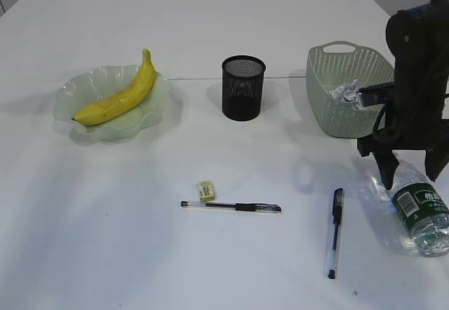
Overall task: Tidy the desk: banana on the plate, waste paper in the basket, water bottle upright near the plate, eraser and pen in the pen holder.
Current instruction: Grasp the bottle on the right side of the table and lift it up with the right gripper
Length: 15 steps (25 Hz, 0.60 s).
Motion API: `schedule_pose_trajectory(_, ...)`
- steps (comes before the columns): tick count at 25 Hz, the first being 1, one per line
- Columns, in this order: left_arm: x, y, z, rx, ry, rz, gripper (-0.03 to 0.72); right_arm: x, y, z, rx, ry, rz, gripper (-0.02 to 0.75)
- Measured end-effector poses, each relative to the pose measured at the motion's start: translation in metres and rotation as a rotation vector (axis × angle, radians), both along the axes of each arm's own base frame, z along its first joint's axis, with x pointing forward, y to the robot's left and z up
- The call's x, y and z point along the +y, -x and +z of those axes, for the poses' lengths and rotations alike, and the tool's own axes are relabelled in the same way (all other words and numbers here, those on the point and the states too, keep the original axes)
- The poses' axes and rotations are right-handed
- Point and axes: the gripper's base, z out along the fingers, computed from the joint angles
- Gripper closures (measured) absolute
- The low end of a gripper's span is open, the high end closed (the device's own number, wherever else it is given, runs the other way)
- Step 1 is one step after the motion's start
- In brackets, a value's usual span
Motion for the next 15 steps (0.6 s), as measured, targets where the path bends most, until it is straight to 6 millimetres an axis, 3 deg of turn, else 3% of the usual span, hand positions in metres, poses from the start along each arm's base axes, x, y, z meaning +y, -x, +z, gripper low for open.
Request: schedule_pose_trajectory(15,0.0,0.0,0.0,0.004,-0.002,0.003,0.446,-0.002,-0.002,-0.015,0.032,0.028,0.008,0.188)
